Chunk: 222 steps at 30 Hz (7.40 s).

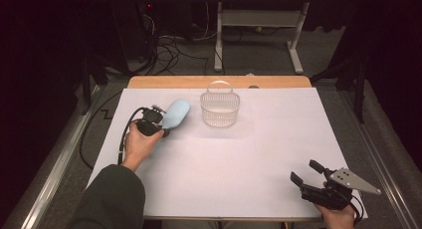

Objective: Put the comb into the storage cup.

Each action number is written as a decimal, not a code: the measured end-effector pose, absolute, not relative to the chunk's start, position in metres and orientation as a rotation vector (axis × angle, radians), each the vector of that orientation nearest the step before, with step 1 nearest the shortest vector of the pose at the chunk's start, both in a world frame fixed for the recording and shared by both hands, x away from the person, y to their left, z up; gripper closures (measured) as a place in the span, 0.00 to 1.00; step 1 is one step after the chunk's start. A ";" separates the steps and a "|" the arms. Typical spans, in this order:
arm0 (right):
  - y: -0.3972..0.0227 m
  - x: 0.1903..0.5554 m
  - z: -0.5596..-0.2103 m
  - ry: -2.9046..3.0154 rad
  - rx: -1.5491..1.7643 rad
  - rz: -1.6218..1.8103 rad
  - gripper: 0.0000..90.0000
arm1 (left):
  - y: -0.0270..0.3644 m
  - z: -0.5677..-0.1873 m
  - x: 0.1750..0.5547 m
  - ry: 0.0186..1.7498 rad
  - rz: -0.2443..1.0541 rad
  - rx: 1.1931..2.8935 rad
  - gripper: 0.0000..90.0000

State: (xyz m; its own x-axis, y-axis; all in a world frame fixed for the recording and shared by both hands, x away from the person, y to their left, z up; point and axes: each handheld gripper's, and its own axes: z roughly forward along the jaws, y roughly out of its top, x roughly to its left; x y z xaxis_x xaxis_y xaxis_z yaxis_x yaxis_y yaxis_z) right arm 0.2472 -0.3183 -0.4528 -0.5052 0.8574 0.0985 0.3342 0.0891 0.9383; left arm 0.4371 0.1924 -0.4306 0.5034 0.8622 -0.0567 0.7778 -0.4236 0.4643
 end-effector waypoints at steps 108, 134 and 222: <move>-0.313 0.244 -0.452 1.894 1.154 1.423 0.22 | 0.181 -0.426 0.292 0.867 0.173 2.087 0.77; -0.254 0.244 -0.444 2.031 0.975 1.505 0.20 | 0.160 -0.434 0.279 0.801 0.147 2.087 0.77; -0.140 0.292 -0.441 2.246 1.008 1.739 0.19 | 0.100 -0.433 0.276 0.655 0.175 2.146 0.77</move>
